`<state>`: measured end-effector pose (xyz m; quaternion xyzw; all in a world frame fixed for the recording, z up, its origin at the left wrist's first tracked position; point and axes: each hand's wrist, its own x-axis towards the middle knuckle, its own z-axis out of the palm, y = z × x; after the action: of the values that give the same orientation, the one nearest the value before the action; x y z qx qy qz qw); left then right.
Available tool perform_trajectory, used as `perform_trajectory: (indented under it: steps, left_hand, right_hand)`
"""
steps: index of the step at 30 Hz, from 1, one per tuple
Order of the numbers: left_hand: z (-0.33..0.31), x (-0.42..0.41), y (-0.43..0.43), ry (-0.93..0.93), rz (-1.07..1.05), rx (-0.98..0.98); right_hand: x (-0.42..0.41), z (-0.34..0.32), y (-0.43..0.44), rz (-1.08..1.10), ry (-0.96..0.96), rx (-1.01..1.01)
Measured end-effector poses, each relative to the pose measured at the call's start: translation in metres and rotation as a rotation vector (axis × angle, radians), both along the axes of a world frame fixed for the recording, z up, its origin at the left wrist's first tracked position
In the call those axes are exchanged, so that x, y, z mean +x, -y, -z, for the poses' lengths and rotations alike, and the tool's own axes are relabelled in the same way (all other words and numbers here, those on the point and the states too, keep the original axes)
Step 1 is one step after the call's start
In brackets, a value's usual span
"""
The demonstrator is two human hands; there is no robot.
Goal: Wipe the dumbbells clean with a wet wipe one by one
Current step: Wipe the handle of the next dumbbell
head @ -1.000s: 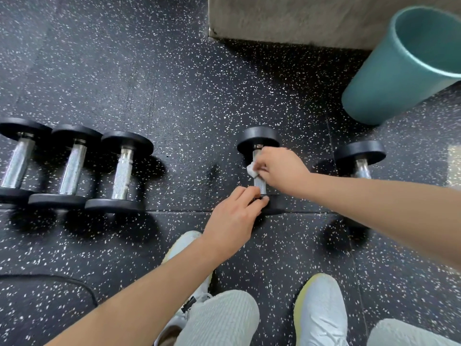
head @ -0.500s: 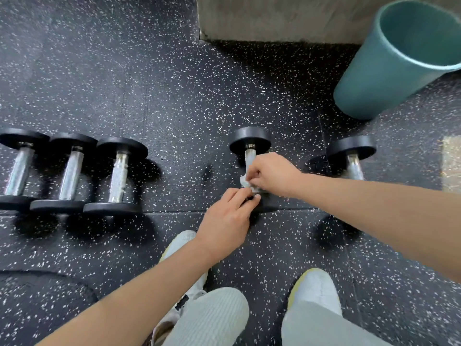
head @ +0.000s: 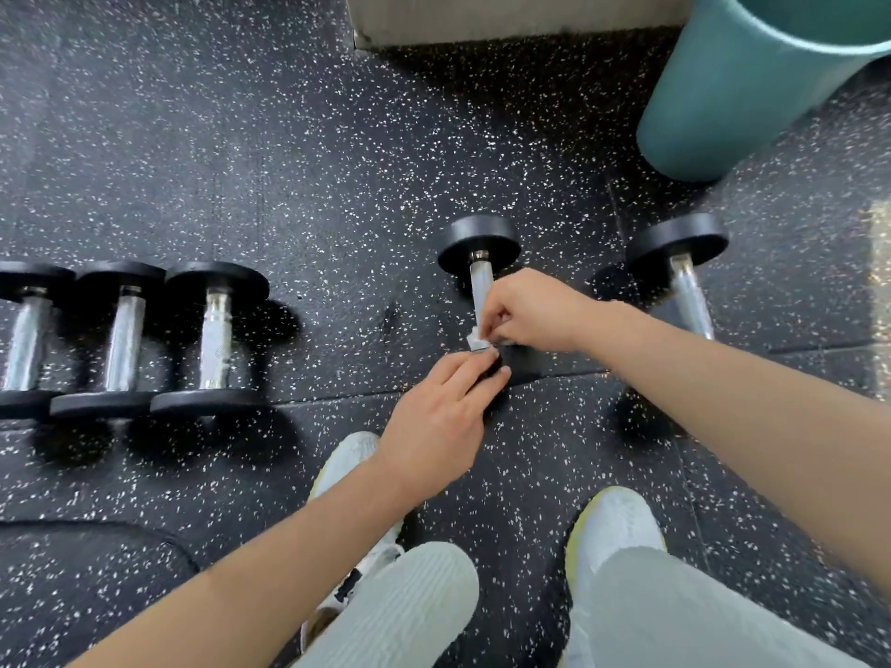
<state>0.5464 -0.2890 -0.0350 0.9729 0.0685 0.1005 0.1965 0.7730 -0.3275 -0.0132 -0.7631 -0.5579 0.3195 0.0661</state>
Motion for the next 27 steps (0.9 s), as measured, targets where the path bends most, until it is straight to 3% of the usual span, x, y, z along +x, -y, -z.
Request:
perform_trajectory:
  steps: [7, 13, 21, 27]
  left_hand:
    - [0.003, -0.010, 0.000, -0.066, -0.034, -0.043]
    - [0.002, -0.009, -0.001, -0.059, 0.021, -0.022]
    - [0.001, -0.006, 0.001, -0.056, 0.003, -0.046]
    - [-0.002, -0.006, -0.001, -0.054, 0.005, -0.062]
  right_hand:
    - [-0.003, 0.008, 0.006, 0.124, 0.115, 0.218]
    - [0.000, 0.000, 0.007, -0.086, 0.011, 0.016]
    - [0.001, 0.003, 0.001, 0.137, 0.097, 0.217]
    - [0.002, -0.006, 0.015, -0.011, -0.011, 0.002]
